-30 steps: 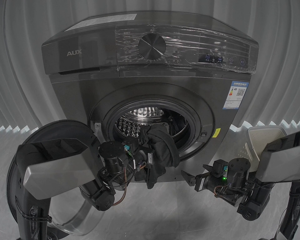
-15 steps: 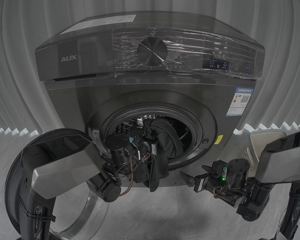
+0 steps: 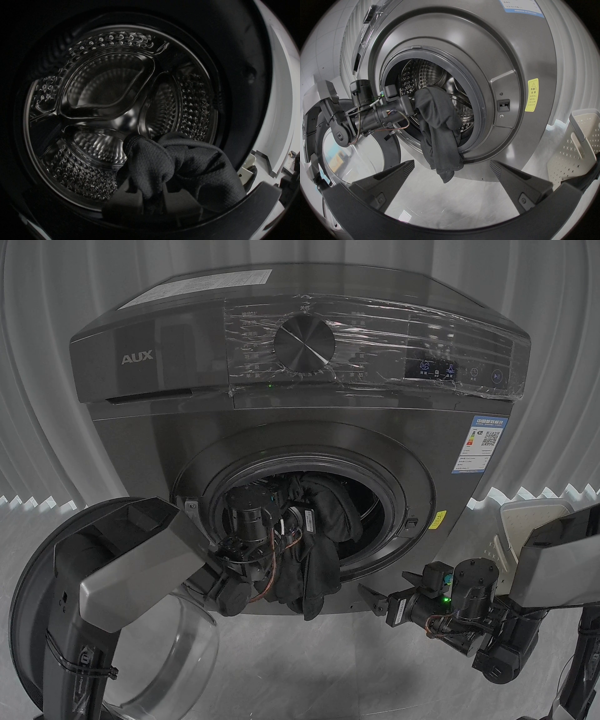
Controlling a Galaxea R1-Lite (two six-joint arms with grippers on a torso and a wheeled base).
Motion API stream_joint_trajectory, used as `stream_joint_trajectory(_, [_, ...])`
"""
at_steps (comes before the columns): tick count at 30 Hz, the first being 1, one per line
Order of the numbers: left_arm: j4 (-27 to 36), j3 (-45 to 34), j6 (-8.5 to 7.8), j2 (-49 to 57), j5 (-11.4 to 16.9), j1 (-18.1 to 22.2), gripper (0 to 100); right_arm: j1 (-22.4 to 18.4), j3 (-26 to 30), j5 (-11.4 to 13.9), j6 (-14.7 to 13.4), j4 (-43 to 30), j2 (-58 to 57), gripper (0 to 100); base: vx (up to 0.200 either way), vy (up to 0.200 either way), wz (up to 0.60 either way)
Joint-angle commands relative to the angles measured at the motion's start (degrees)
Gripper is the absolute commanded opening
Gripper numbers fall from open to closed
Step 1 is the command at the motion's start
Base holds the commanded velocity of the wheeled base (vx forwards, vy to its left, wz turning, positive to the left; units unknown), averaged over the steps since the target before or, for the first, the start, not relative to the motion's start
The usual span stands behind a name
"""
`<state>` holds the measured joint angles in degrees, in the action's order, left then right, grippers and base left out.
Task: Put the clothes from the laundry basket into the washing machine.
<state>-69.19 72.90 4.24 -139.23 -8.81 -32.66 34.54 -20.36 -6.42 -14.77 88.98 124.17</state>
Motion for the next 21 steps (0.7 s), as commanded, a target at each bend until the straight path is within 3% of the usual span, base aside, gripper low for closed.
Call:
stream_joint_trajectory(1, [2.31, 7.52, 0.42, -5.0, -0.5, 0.23, 0, 0.09, 0.06, 0.01, 0.01, 0.05, 0.1, 100, 0.0, 0.0, 0.0])
stream_joint_trajectory(11, [6.88, 23.08, 1.12, -15.55, -0.77, 1.55, 0, 0.01, -0.03, 0.01, 0.01, 0.05, 0.19, 100, 0.0, 0.0, 0.0])
stream_joint_trajectory(17, [10.57, 26.5, 1.82, -17.57, -0.94, 1.63, 0, -0.08, -0.03, 0.1, 0.01, 0.05, 0.19, 100, 0.0, 0.0, 0.0])
stream_joint_trajectory(21, [12.68, 34.5, 2.53, -20.56, -2.96, 1.98, 0, -0.08, -0.03, 0.1, 0.01, 0.05, 0.19, 100, 0.0, 0.0, 0.0])
